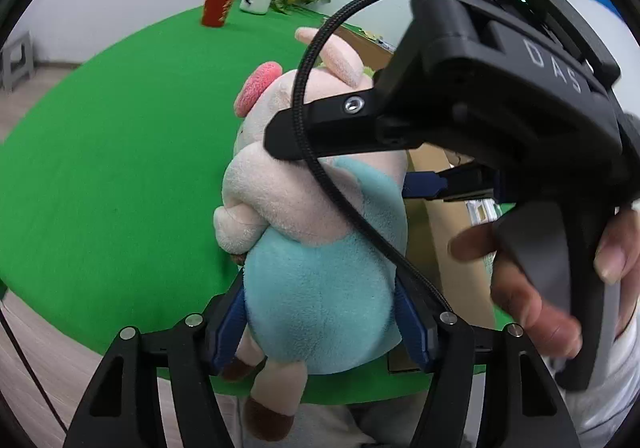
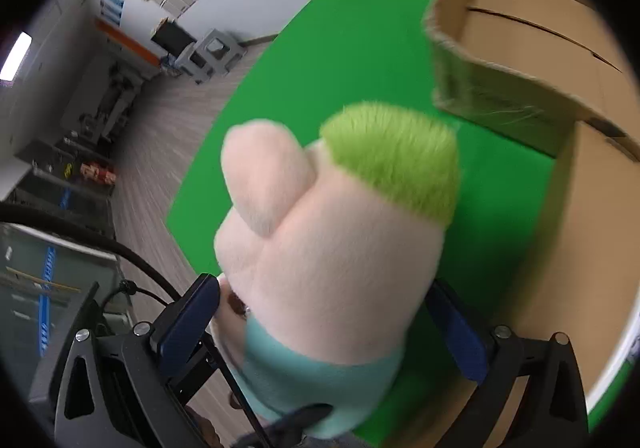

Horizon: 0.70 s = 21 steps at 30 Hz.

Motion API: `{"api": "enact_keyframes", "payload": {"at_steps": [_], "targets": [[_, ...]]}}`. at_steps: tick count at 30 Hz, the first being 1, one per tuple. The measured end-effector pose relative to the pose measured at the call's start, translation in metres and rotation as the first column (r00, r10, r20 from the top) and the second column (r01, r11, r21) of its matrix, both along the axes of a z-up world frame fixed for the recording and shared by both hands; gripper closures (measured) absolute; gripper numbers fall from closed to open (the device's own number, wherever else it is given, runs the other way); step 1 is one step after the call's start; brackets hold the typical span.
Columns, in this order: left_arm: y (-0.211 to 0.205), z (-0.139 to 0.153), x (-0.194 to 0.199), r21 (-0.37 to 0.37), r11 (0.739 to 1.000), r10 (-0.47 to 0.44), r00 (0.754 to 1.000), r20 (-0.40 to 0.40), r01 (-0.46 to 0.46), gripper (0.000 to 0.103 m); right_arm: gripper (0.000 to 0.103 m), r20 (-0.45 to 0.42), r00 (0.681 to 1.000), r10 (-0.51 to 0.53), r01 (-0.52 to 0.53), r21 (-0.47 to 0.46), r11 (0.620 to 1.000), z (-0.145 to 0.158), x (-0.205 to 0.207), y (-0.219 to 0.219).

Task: Organize objects
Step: 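Carry the plush pig toy in both grippers toward the cardboard box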

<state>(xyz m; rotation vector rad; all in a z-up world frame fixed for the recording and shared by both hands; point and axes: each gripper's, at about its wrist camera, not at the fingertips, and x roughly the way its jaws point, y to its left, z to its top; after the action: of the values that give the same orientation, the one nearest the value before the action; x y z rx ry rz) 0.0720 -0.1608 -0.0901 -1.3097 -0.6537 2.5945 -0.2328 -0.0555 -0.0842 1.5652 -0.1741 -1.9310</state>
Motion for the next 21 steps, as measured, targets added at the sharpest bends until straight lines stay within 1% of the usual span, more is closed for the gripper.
{"api": "enact_keyframes", "payload": {"at_steps": [1, 2, 4, 5, 8, 11, 12, 13, 15, 18, 21], "targets": [[-0.003, -0.002, 0.001, 0.026, 1.0, 0.004, 1.0, -0.002, -0.004, 0.04, 0.001, -0.005, 1.0, -0.009, 0.009, 0.007, 1.0, 0.0, 0.001, -0.003], [-0.005, -0.002, 0.002, 0.037, 0.999, 0.005, 1.0, -0.003, -0.005, 0.04, 0.001, 0.002, 1.0, -0.023, 0.023, 0.008, 1.0, -0.001, 0.0, -0.003], [-0.003, 0.0, 0.002, 0.036, 0.999, 0.005, 1.0, -0.008, -0.004, 0.04, 0.001, 0.036, 0.998, -0.05, 0.049, 0.01, 0.999, -0.002, 0.0, -0.001], [-0.002, 0.0, 0.002, 0.037, 0.999, 0.004, 1.0, -0.013, -0.003, 0.04, 0.001, 0.039, 0.998, -0.049, 0.049, 0.014, 0.999, -0.002, 0.002, -0.002], [-0.004, 0.002, 0.002, 0.067, 0.998, 0.003, 1.0, -0.016, -0.001, 0.04, 0.001, 0.002, 1.0, -0.031, 0.031, 0.033, 0.999, -0.001, 0.008, -0.005], [-0.003, 0.004, 0.001, 0.072, 0.997, 0.001, 1.0, -0.023, 0.001, 0.04, 0.001, -0.015, 0.999, -0.036, 0.036, 0.012, 0.999, -0.007, 0.013, -0.005], [-0.003, 0.006, 0.0, 0.076, 0.997, 0.002, 1.0, -0.024, -0.001, 0.04, 0.001, -0.028, 0.999, -0.042, 0.043, 0.01, 0.999, -0.008, 0.013, -0.005], [-0.002, 0.004, 0.001, 0.078, 0.997, 0.003, 1.0, -0.024, -0.002, 0.04, 0.001, -0.072, 0.997, -0.037, 0.038, 0.015, 0.999, -0.005, 0.017, -0.006], [0.001, 0.007, -0.002, 0.074, 0.997, 0.003, 1.0, -0.027, -0.001, 0.041, 0.001, -0.121, 0.992, -0.032, 0.036, 0.032, 0.999, -0.003, 0.021, -0.007], [0.01, 0.014, -0.005, 0.046, 0.999, 0.0, 0.999, -0.035, 0.001, 0.043, 0.001, -0.182, 0.982, -0.042, 0.056, 0.073, 0.996, 0.0, 0.026, -0.01], [0.018, 0.022, -0.012, 0.038, 0.999, 0.003, 0.999, -0.039, -0.001, 0.044, 0.009, -0.251, 0.968, -0.032, 0.058, 0.101, 0.993, 0.005, 0.035, -0.015]]}}
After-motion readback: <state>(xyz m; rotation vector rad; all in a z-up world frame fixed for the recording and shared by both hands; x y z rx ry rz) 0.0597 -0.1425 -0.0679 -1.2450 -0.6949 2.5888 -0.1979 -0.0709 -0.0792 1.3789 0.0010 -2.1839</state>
